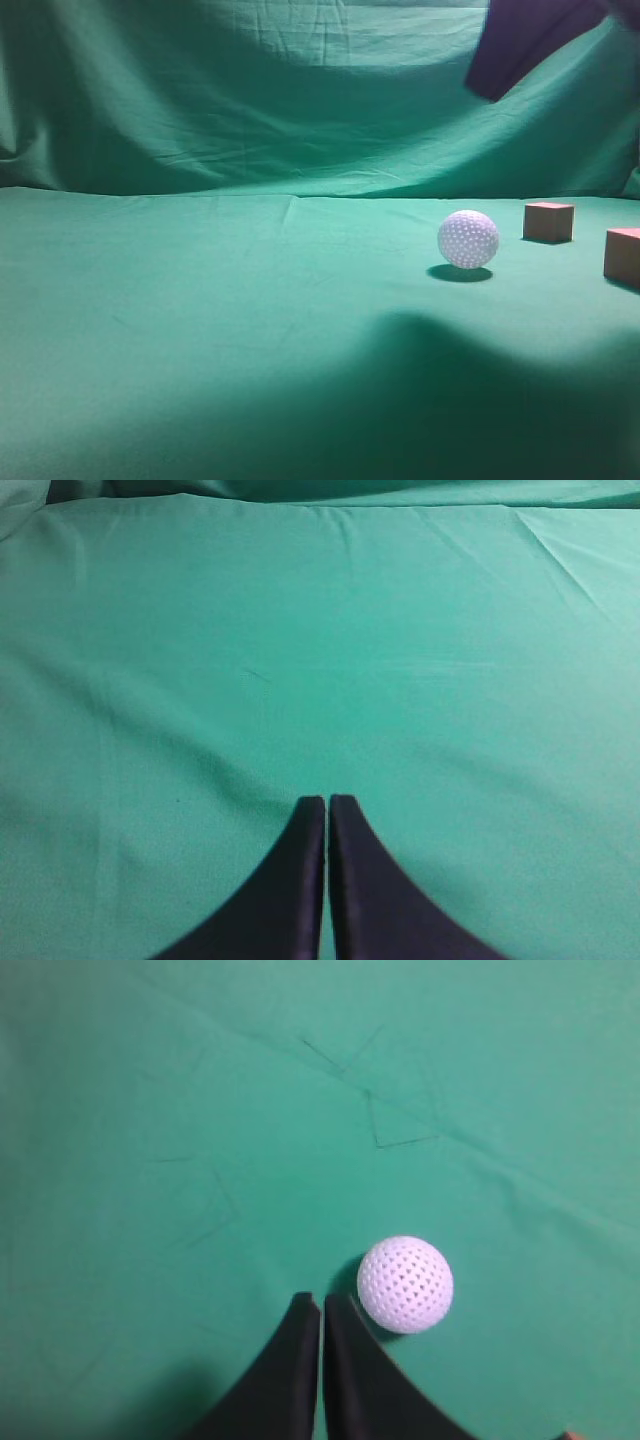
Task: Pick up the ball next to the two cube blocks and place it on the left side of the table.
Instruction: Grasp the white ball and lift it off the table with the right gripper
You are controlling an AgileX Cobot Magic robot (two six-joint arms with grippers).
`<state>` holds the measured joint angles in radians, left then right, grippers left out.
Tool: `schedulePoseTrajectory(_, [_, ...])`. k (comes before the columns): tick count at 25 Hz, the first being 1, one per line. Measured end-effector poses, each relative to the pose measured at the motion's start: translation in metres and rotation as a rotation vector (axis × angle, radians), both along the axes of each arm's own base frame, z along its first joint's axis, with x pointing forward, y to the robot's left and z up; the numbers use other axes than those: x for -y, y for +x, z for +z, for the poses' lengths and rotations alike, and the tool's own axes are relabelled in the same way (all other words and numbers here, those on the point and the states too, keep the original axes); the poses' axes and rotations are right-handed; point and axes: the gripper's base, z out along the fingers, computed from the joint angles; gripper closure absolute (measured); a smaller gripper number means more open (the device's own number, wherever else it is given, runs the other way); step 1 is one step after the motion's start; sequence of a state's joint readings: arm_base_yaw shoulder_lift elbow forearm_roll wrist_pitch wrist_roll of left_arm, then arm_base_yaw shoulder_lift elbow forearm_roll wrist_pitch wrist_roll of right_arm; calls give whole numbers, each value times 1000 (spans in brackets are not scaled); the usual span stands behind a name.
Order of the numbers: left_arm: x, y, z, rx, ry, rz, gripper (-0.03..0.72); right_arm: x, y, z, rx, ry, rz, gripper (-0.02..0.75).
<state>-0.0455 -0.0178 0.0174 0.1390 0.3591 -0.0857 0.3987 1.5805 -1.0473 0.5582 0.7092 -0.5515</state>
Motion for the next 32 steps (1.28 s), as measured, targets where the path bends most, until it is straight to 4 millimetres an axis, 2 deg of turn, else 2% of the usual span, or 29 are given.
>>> schedulePoseTrajectory(2, [0, 0, 0, 0, 0, 0, 688, -5, 6, -9, -8, -15, 12, 738])
schedulePoseTrajectory(3, [0, 0, 0, 0, 0, 0, 688, -6, 8, -13, -8, -24, 21, 689])
schedulePoseTrajectory(4, [0, 0, 0, 0, 0, 0, 688, -7, 11, -19, -9, -36, 33, 689])
schedulePoseTrajectory(9, [0, 0, 0, 0, 0, 0, 688, -10, 19, -45, -45, -78, 76, 311])
schedulePoseTrajectory(11, [0, 0, 0, 0, 0, 0, 688, -11, 25, -52, -31, -85, 64, 189])
schedulePoseTrajectory(12, [0, 0, 0, 0, 0, 0, 688, -11, 28, -56, -23, -88, 54, 155])
schedulePoseTrajectory(17, [0, 0, 0, 0, 0, 0, 688, -12, 35, -75, -29, -109, 34, 158])
schedulePoseTrajectory(18, [0, 0, 0, 0, 0, 0, 688, -12, 36, -79, -38, -113, 33, 216])
schedulePoseTrajectory(21, [0, 0, 0, 0, 0, 0, 688, -13, 37, -88, -53, -124, 37, 308])
schedulePoseTrajectory(23, [0, 0, 0, 0, 0, 0, 688, -13, 38, -88, -42, -127, 39, 406])
schedulePoseTrajectory(25, [0, 0, 0, 0, 0, 0, 688, -12, 39, -89, -36, -132, 47, 419])
schedulePoseTrajectory(28, [0, 0, 0, 0, 0, 0, 688, -15, 43, -83, -16, -123, 48, 419])
schedulePoseTrajectory(30, [0, 0, 0, 0, 0, 0, 688, -20, 51, -70, -3, -91, 51, 419])
schedulePoseTrajectory(32, [0, 0, 0, 0, 0, 0, 688, -32, 63, -47, 38, -25, 47, 419])
